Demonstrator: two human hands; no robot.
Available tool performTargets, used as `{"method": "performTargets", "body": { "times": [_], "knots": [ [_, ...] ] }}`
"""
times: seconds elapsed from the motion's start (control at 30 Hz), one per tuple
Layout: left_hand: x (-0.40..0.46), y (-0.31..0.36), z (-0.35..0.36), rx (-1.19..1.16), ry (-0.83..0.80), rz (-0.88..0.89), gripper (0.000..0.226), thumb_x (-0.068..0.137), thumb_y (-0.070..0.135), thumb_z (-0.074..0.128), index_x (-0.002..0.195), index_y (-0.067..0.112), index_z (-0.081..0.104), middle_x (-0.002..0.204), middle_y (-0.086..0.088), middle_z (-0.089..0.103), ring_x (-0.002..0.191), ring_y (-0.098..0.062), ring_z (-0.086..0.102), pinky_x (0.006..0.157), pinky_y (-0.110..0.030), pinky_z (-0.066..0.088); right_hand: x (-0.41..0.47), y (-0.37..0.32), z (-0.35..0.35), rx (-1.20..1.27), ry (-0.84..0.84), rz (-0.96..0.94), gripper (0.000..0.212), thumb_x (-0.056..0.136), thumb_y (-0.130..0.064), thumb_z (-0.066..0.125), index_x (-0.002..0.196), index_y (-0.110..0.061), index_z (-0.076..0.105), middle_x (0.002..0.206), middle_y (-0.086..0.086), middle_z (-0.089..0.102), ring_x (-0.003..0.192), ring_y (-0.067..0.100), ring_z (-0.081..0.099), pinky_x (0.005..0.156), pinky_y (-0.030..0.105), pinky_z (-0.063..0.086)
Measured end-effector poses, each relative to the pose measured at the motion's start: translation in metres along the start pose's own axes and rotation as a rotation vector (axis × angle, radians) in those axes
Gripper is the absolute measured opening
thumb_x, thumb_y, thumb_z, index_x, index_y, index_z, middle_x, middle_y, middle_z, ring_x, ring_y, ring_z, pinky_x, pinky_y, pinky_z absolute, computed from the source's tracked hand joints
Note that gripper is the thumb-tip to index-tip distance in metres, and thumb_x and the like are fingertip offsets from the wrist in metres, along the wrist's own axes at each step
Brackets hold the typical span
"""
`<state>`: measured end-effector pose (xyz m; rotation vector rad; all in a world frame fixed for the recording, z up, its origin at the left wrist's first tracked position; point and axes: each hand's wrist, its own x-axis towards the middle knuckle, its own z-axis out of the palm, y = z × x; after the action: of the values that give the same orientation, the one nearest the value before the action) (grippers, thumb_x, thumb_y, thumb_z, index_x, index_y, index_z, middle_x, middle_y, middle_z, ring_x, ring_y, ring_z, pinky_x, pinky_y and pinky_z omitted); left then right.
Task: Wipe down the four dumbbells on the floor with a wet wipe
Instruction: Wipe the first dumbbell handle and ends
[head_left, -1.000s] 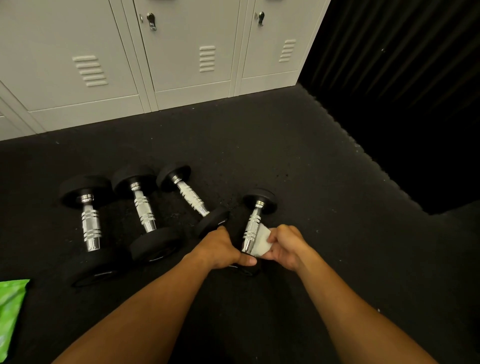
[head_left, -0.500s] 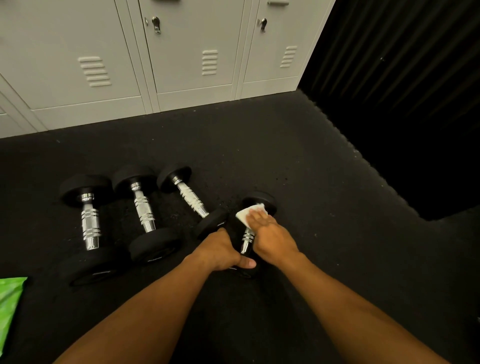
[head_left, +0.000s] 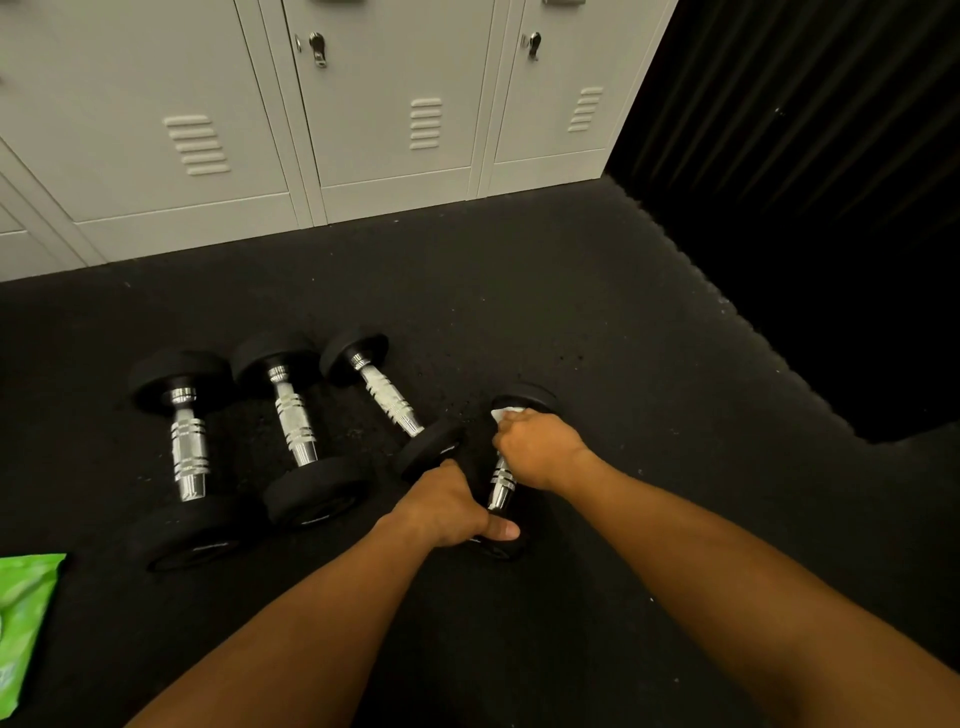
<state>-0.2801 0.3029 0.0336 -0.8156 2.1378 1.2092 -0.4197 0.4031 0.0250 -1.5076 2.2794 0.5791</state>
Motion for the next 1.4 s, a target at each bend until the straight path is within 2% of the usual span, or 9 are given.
{"method": "performTargets", "body": {
  "times": [0.13,0.27,0.4,0.73,0.87,0.97,1.1,1.2,1.4],
  "knots": [
    [-0.002,-0.001,0.000,0.002,0.000,0.001,0.111,0.064,0.052,0.091,0.150,0.009,0.036,0.149,-0.006,0.047,0.134,-0.024,0.049,0.108,-0.036,0.045,-0.005,0.002,0.000,0.054,0.012,-0.004,0.039,0.094,-0.026,0.052,0.130,-0.014,0.060,0.141,0.006,0.054,0.137,0.022,0.042,0.108,0.040,0.042],
    [-0.002,-0.002,0.000,0.010,0.020,0.002,0.112,0.060,0.054,0.092,0.148,0.009,0.039,0.148,-0.006,0.049,0.132,-0.023,0.051,0.106,-0.034,0.046,-0.033,0.005,0.020,0.346,0.084,0.090,0.069,0.090,-0.009,0.051,0.155,-0.020,0.029,0.165,-0.002,0.016,0.152,0.014,0.011,0.113,0.042,0.037],
    [-0.002,0.000,0.000,0.013,0.014,0.010,0.110,0.061,0.053,0.092,0.147,0.009,0.039,0.146,-0.005,0.050,0.132,-0.022,0.051,0.105,-0.032,0.045,-0.044,0.001,0.035,0.413,0.100,0.116,0.076,0.090,-0.003,0.046,0.158,-0.021,0.016,0.167,-0.003,0.007,0.153,0.011,0.003,0.118,0.041,0.032],
    [-0.002,0.000,-0.002,0.020,0.003,-0.001,0.108,0.061,0.053,0.092,0.146,0.011,0.041,0.145,-0.003,0.051,0.130,-0.021,0.051,0.106,-0.034,0.046,-0.003,0.002,-0.003,0.138,0.003,0.069,0.034,0.092,-0.023,0.053,0.123,-0.013,0.065,0.135,0.009,0.054,0.114,0.028,0.059,0.085,0.040,0.053],
    [-0.003,0.001,0.000,0.004,0.021,0.012,0.103,0.063,0.049,0.092,0.145,0.010,0.043,0.142,-0.002,0.054,0.128,-0.019,0.054,0.102,-0.029,0.046,-0.035,-0.013,0.021,0.501,0.103,0.154,0.061,0.091,-0.006,0.050,0.150,-0.016,0.039,0.163,0.001,0.023,0.151,0.018,0.017,0.113,0.044,0.037],
    [-0.004,0.002,0.000,-0.005,0.020,0.011,0.096,0.067,0.044,0.092,0.143,0.010,0.045,0.139,-0.001,0.056,0.126,-0.018,0.055,0.095,-0.024,0.044,-0.061,-0.037,0.034,0.860,0.200,0.274,0.065,0.092,0.002,0.044,0.153,-0.019,0.035,0.163,-0.007,0.021,0.151,0.009,0.015,0.122,0.032,0.022],
    [-0.003,0.002,0.001,-0.012,0.016,0.019,0.089,0.066,0.040,0.093,0.138,0.012,0.049,0.125,0.002,0.060,0.114,-0.016,0.058,0.090,-0.023,0.044,-0.064,-0.054,0.031,1.165,0.277,0.536,0.055,0.100,-0.013,0.040,0.150,-0.034,0.037,0.146,0.004,0.053,0.119,0.019,0.059,0.085,0.020,0.046],
    [-0.004,0.003,0.001,0.017,0.019,0.007,0.105,0.061,0.050,0.093,0.144,0.009,0.043,0.138,-0.003,0.055,0.123,-0.020,0.056,0.096,-0.029,0.048,-0.044,-0.049,0.024,1.269,0.250,0.716,0.054,0.099,-0.017,0.036,0.150,-0.033,0.037,0.130,0.008,0.061,0.094,0.020,0.062,0.058,0.021,0.039],
    [-0.002,0.000,0.000,-0.002,0.015,0.002,0.114,0.060,0.052,0.093,0.150,0.008,0.038,0.148,-0.006,0.049,0.133,-0.023,0.050,0.106,-0.033,0.045,-0.015,-0.027,0.006,1.833,0.313,0.970,0.025,0.094,-0.011,0.042,0.086,-0.009,0.066,0.080,0.009,0.065,0.070,0.019,0.059,0.067,0.034,0.049]
  ]
}}
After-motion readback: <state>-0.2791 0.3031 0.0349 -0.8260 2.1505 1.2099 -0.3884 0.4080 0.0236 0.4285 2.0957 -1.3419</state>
